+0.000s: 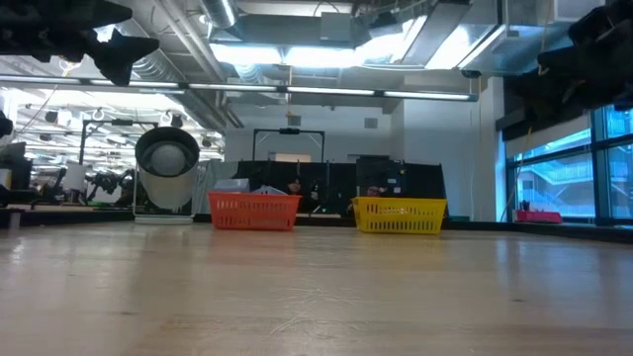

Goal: Pick & Place Office items
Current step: Return to Home Position

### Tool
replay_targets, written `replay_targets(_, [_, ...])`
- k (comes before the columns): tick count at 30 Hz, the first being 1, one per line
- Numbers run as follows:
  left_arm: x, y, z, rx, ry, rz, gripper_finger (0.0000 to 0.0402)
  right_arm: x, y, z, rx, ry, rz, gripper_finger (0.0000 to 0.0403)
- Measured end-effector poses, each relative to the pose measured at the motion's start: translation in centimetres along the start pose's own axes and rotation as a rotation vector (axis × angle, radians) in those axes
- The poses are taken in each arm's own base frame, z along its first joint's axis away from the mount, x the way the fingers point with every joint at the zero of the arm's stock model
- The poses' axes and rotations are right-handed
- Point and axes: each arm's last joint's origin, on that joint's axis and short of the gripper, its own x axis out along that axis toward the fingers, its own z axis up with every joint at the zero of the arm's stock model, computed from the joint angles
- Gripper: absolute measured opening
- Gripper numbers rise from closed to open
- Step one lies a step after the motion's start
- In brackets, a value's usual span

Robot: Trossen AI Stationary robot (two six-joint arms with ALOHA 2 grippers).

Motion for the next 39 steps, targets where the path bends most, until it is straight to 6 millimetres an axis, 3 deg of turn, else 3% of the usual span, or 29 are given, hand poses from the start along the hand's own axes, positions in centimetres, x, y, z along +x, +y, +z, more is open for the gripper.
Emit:
replay_targets(22, [0.0,0.4,-1.7,-0.194,0.167,0.098,0.0253,0.0,0.0,-0.1,0.026,0.006,0.007,0.0245])
replay_targets(28, [1.2,0.9,-4.8,-0.158,0.113,0.068,0.0253,0.0,0.0,-0.1,0.050,0.007,0.014,0.0245])
replay_targets(39, [1.4,0.8,-4.0,-0.079,0.036,0.054,0.0253,0.0,0.1,0.0,0.099,0.007,0.051,0.0245])
